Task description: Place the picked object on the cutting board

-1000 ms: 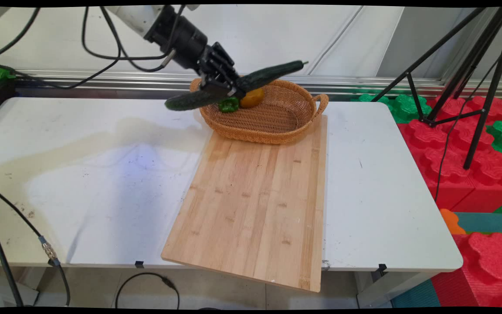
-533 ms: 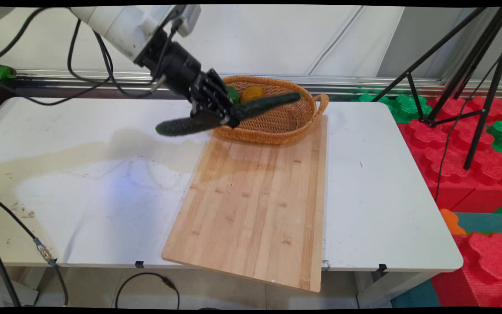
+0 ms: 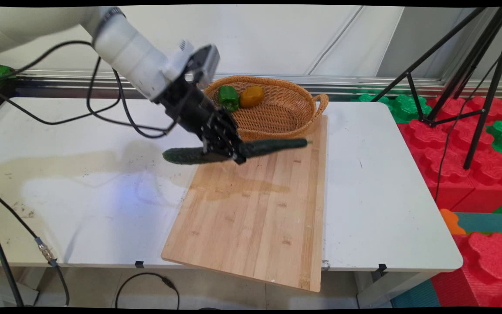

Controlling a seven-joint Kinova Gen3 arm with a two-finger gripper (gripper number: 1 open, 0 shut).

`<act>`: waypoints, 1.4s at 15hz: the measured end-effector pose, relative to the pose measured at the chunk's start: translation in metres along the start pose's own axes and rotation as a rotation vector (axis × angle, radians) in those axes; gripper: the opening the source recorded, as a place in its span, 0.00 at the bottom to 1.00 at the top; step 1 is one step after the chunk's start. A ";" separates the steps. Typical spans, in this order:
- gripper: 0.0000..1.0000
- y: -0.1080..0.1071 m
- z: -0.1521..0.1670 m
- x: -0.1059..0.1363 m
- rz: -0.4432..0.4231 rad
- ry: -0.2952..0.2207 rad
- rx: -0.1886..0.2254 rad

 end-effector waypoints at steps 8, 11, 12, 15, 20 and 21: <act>0.00 0.018 0.075 -0.001 -0.042 -0.082 -0.019; 0.00 0.021 0.098 -0.002 -0.054 -0.109 -0.019; 0.00 0.022 0.104 -0.003 -0.057 -0.116 -0.019; 0.00 0.023 0.119 -0.004 -0.060 -0.132 -0.019; 1.00 0.020 0.136 0.000 -0.059 -0.132 -0.002; 1.00 0.019 0.138 0.001 -0.058 -0.131 0.004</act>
